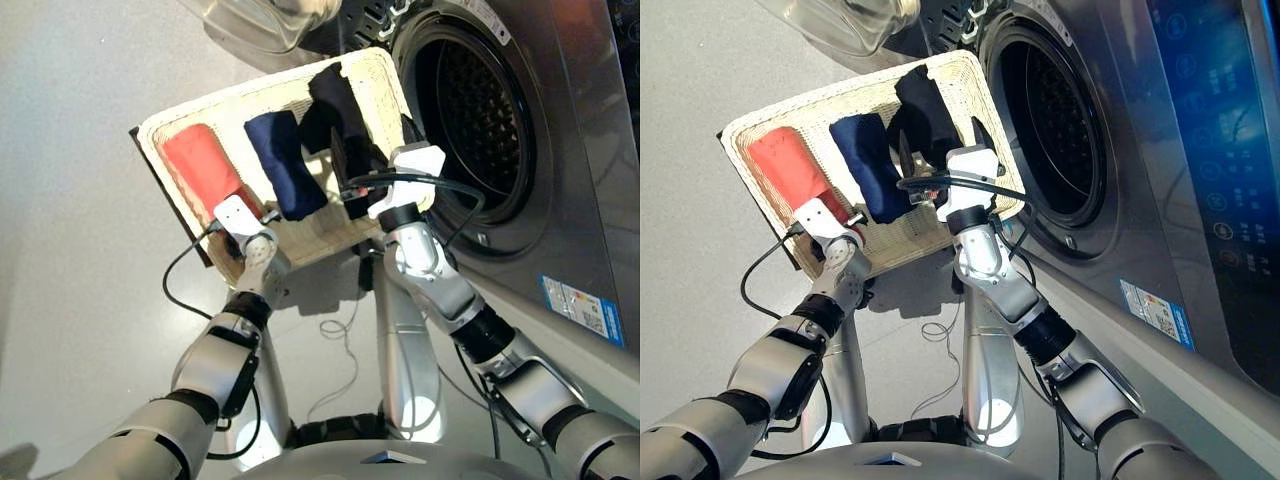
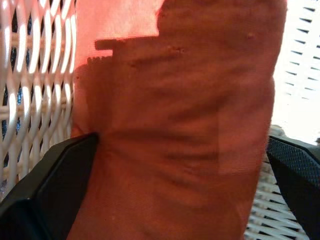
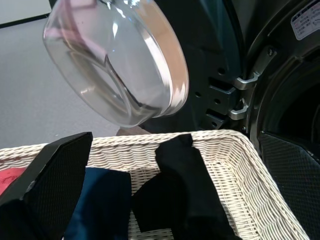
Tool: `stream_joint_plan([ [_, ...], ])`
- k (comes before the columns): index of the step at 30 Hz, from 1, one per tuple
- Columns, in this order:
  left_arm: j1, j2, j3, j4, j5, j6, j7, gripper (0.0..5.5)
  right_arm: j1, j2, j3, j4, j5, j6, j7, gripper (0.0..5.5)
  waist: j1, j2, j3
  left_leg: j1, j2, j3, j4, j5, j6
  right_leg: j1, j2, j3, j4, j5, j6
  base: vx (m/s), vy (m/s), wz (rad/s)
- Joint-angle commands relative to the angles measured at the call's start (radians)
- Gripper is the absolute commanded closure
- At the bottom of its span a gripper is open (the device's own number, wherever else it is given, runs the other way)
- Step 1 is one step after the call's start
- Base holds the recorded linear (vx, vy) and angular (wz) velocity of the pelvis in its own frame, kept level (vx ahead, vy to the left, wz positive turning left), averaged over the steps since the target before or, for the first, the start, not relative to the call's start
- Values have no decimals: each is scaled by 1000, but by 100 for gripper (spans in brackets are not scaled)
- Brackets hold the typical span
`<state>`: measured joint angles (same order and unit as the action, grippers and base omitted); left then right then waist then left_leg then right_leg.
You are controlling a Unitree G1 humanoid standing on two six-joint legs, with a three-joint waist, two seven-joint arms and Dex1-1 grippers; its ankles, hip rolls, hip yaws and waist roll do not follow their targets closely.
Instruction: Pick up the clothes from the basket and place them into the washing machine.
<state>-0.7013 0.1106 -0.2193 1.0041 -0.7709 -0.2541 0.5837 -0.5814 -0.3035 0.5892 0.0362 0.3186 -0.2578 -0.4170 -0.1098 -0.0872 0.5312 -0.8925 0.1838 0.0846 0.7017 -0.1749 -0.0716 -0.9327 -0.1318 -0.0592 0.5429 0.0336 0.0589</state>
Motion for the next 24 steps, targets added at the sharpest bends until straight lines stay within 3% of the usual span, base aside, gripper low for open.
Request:
stream_joint_plan([
  [1, -12, -26, 2, 54, -5, 0, 14, 0, -10, -4, -16, -118, -19, -86, -8, 0, -7, 5, -11, -18, -35, 2, -21, 34, 4, -31, -21, 15, 152, -133, 38, 0, 0, 0],
  [2, -11, -27, 1, 58, -3, 4, 10, 0, -7, -5, -17, -119, -14, -87, -6, 0, -7, 6, -11, -18, -36, 1, -21, 35, 4, -31, -23, 13, 152, -133, 38, 0, 0, 0],
  [3, -10, -25, 0, 54, -4, 0, 13, 47, -6, -6, -18, -122, -15, -86, -7, 0, -6, 6, -11, -18, -36, 0, -21, 35, 4, -30, -23, 13, 152, -132, 37, 0, 0, 0],
  [4, -11, -26, -1, 58, -4, 3, 12, 349, -6, -7, -18, -123, -14, -87, -6, 0, -6, 7, -11, -19, -36, -1, -20, 35, 4, -30, -23, 14, 154, -133, 37, 0, 0, 0],
  [5, -12, -26, -2, 65, -5, 4, 10, 485, -4, -8, -18, -123, -14, -87, -6, 0, -7, 7, -11, -17, -36, -1, -22, 36, 3, -28, -24, 13, 152, -132, 38, 0, 0, 0],
  [6, -13, -26, -1, 68, -6, 4, 10, 550, -4, -9, -17, -123, -13, -88, -5, 0, -7, 7, -11, -16, -34, 0, -23, 36, 2, -27, -25, 12, 152, -132, 38, 0, 0, 0],
  [10, -11, -19, 0, 76, 9, 12, 6, 550, 0, -9, -21, -115, -11, -90, -7, 0, -7, 6, -11, -1, -31, 6, -30, 38, 0, -14, -25, 13, 143, -130, 40, 0, 0, 0],
  [14, -1, -3, -31, 37, 99, 12, 12, 550, 2, -19, -29, -109, -27, -90, 1, 0, -5, 8, -11, 28, -34, 10, -54, 46, -3, 11, -25, 12, 124, -121, 41, 0, 0, 0],
  [16, 24, 12, -72, -48, 177, 0, 27, 550, 10, -23, -38, -108, -29, -92, 5, 0, 0, 11, -11, 53, -41, 16, -81, 55, -1, 33, -25, 12, 100, -111, 44, 0, 0, 0],
  [19, 90, 67, -157, -234, 403, -4, 54, 550, 39, -49, -67, -116, -54, -100, 25, 0, 8, 16, -11, 96, -51, 18, -130, 70, -2, 79, -32, 3, 64, -100, 47, 0, 0, 0],
  [24, 231, 135, -168, -476, 551, -44, 62, 550, 89, -76, -123, -129, -76, -116, 26, 0, 30, 21, -11, 185, -72, 20, -213, 94, -3, 172, -37, -7, -8, -87, 50, 0, 0, 0],
])
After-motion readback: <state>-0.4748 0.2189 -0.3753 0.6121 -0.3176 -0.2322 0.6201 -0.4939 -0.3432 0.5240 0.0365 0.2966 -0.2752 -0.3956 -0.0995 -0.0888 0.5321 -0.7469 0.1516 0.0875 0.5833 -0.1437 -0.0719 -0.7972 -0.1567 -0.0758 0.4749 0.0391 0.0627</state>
